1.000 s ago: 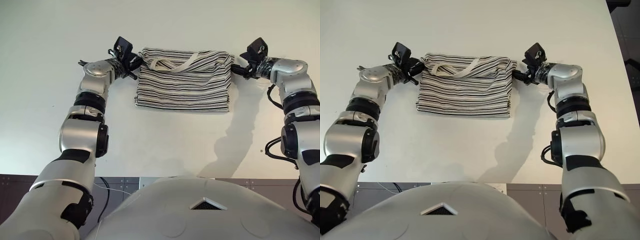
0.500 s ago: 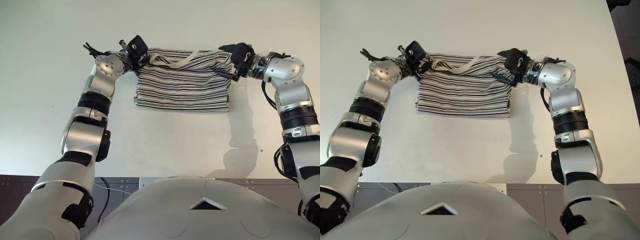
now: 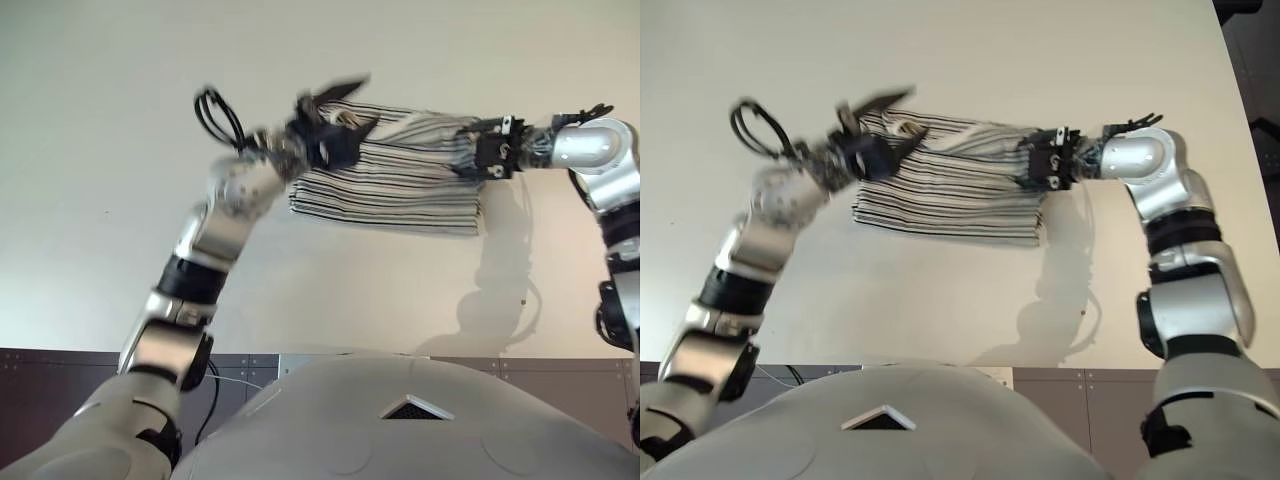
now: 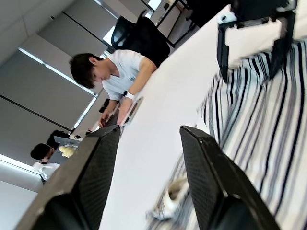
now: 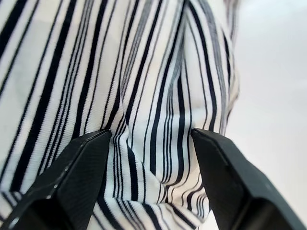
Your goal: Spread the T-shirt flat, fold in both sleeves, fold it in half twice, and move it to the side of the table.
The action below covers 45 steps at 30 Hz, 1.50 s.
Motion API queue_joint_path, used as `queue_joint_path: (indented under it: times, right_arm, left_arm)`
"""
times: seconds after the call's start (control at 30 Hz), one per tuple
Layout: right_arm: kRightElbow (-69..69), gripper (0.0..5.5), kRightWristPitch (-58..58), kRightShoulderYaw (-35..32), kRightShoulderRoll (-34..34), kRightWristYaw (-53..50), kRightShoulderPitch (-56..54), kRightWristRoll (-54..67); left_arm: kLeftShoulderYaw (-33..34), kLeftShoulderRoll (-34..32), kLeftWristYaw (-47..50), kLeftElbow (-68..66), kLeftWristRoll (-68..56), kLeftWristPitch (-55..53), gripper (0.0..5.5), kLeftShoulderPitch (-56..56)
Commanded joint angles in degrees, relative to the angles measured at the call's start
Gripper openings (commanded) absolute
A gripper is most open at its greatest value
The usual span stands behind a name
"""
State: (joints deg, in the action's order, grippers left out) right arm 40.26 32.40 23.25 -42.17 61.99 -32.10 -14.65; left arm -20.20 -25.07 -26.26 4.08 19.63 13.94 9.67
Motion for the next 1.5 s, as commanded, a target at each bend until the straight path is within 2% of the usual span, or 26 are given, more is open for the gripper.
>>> queue_joint_path:
  times: [0.03,0.17,0.33,0.4,0.53,0.8,0.93,1.13,1.33,1.5]
  right_arm:
    - [-25.9,3.10,-20.7,4.6,-6.6,22.2,11.7,13.1]
    - [-44.2,3.10,-43.2,5.8,-2.3,24.3,12.3,24.4]
    - [-50.8,3.10,-52.5,4.2,0.7,19.4,11.2,25.6]
    - [-47.3,3.10,-50.6,2.2,2.2,16.2,7.8,23.8]
    - [-33.3,3.10,-38.8,2.4,6.4,8.8,2.1,16.2]
    - [-6.6,3.10,-20.8,4.1,12.7,-4.1,-2.5,4.3]
    - [3.3,3.10,-16.9,2.6,13.2,-8.6,-5.9,2.3]
    - [13.7,3.10,-20.1,-2.7,15.6,-8.8,-9.6,5.5]
    - [19.6,3.10,-21.2,-5.8,14.9,-9.1,-10.1,6.1]
    - [7.4,3.10,-22.4,-13.3,13.0,-4.7,-9.3,14.4]
  left_arm:
    - [0.0,-1.0,-3.4,7.9,1.1,-5.9,2.29,-1.3]
    - [-2.2,-2.4,-6.8,11.0,3.5,-7.3,2.29,-1.0]
    - [-4.3,-7.3,-11.9,13.9,5.7,-7.7,2.29,-6.3]
    - [-5.3,-9.2,-11.7,11.2,7.5,-7.1,2.29,-9.7]
    - [-8.6,-10.3,-7.6,2.6,12.8,-4.2,2.29,-13.6]
    - [-11.0,-10.5,-5.1,-4.6,15.5,-0.6,2.29,-11.2]
    - [-10.6,-12.1,-4.9,-6.2,16.0,0.6,2.29,-10.9]
    - [-11.4,-13.9,-3.3,-13.7,17.9,2.8,2.29,-10.0]
    - [-11.5,-16.0,-1.0,-21.4,18.2,7.1,2.29,-7.0]
    - [-12.7,-17.9,2.4,-31.2,20.6,14.1,2.29,-0.4]
